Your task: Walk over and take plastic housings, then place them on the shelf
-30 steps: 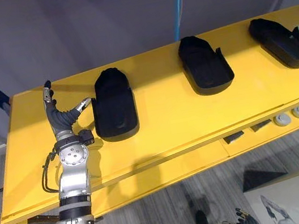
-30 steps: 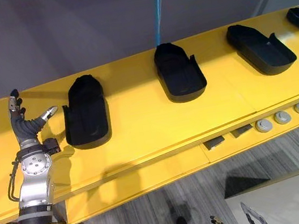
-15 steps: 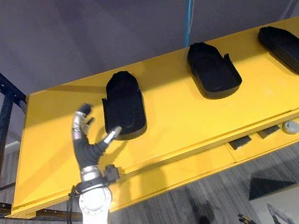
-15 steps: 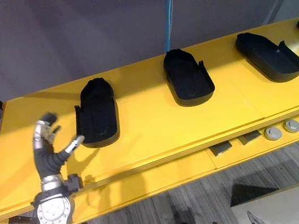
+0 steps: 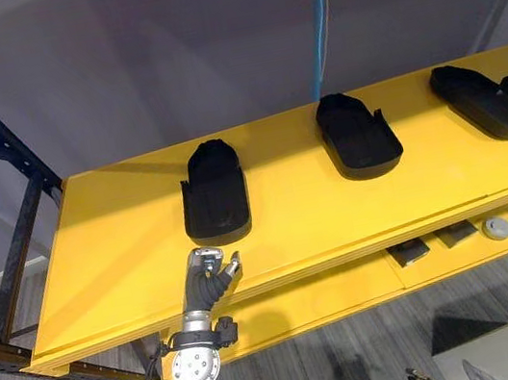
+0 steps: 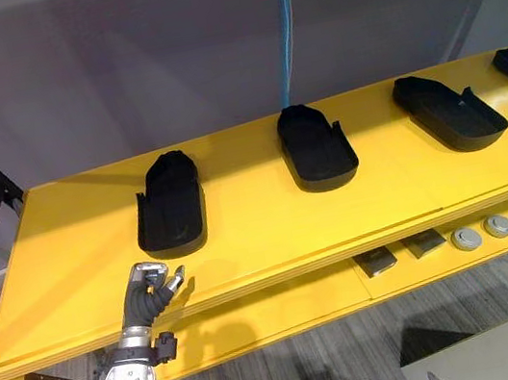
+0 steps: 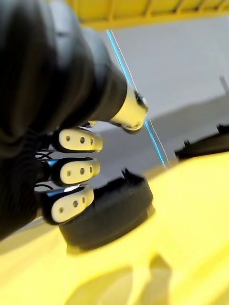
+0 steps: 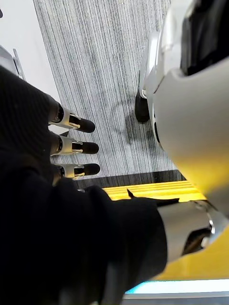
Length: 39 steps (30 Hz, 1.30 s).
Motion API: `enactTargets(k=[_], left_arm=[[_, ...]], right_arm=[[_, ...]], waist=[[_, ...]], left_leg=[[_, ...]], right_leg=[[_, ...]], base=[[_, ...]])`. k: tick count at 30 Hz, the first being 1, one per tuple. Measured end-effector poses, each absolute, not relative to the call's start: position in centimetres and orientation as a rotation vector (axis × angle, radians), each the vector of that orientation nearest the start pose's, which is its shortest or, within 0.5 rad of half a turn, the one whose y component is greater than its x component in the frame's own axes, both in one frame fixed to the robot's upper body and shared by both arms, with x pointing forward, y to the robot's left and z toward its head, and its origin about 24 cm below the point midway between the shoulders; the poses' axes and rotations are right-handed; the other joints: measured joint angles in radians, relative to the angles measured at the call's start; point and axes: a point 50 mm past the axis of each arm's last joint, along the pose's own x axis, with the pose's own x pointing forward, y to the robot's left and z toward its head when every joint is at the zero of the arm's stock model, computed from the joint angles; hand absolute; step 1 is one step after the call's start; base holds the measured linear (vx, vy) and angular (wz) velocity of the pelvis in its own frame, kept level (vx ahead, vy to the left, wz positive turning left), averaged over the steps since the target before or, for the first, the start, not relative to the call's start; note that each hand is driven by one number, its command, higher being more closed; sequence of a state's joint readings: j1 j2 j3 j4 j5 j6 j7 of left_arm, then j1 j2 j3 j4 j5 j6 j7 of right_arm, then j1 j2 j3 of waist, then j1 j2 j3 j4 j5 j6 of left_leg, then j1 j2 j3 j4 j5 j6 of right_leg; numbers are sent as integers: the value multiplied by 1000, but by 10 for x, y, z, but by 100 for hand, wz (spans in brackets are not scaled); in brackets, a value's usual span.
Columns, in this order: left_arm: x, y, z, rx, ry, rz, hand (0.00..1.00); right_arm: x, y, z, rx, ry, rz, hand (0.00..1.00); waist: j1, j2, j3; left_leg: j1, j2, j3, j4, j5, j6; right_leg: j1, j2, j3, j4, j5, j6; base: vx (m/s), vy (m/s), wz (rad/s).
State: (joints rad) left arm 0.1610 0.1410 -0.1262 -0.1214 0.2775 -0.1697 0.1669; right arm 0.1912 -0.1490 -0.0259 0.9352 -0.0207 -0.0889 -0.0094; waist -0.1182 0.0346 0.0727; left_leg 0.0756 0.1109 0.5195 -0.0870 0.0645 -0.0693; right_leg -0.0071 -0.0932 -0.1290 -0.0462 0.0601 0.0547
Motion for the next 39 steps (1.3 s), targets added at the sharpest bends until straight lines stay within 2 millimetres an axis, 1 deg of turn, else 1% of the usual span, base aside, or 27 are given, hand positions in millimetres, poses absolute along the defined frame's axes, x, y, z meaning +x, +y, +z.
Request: enactTargets(k=[4,5,14,17,18,27,30,34,39], left_arm=[[225,154,35,392,-90,20,100],[228,154,32,395,-76,18,100],[250,146,31,403,-67,-6,100],[253,147,29,407,-50,11,100],[255,146,28,407,-48,11,100],[270,137,37,398,-81,-13,100],[274,138,41,404,-95,5,100],[280,137,44,408,-103,4,100],[283,142,44,426,-101,26,100]], right_arm=[[81,-214,-153,-139,1031,-122,0],[81,-214,-153,-138,1031,-122,0],[83,-213,-153,-139,1026,-127,0],[86,-212,-152,-138,1018,-127,0],[87,-212,-152,-138,1018,-128,0],[90,-211,-151,-139,1007,-129,0],[95,-208,-150,-135,990,-128,0],[96,-208,-150,-135,988,-129,0],[98,-207,-149,-135,981,-128,0]], waist=[[-2,-1,0],[-8,-1,0],[-16,-5,1],[-34,-6,1],[-35,-6,2],[-41,-9,4],[-63,-16,9],[-66,-18,10],[-84,-18,10]], left_leg=[[-3,0,-4,0,0,0],[-8,-1,-12,0,0,0],[-21,-1,-20,-3,-1,-2],[-22,-1,-20,-4,-3,-5],[-23,-1,-19,-4,-4,-5],[-38,1,-14,-4,-5,-8],[-38,2,-10,-4,-7,-9],[-37,3,1,-4,-8,-12],[-35,9,4,-3,-9,-13]], right_leg=[[1,-1,-10,-5,0,0],[3,-2,-18,-7,0,0],[1,-1,-25,-24,0,1],[2,0,-25,-29,0,1],[2,0,-25,-32,0,1],[-12,2,-23,-35,0,1],[-12,3,-20,-37,0,1],[-18,4,-13,-36,1,1],[-13,10,-10,-36,1,0]], base=[[-12,-6,3],[-21,-12,13],[-4,-4,3],[0,0,0],[0,0,0],[-7,-3,0],[-8,-3,-1],[-31,-7,-7],[-32,-17,-3]])
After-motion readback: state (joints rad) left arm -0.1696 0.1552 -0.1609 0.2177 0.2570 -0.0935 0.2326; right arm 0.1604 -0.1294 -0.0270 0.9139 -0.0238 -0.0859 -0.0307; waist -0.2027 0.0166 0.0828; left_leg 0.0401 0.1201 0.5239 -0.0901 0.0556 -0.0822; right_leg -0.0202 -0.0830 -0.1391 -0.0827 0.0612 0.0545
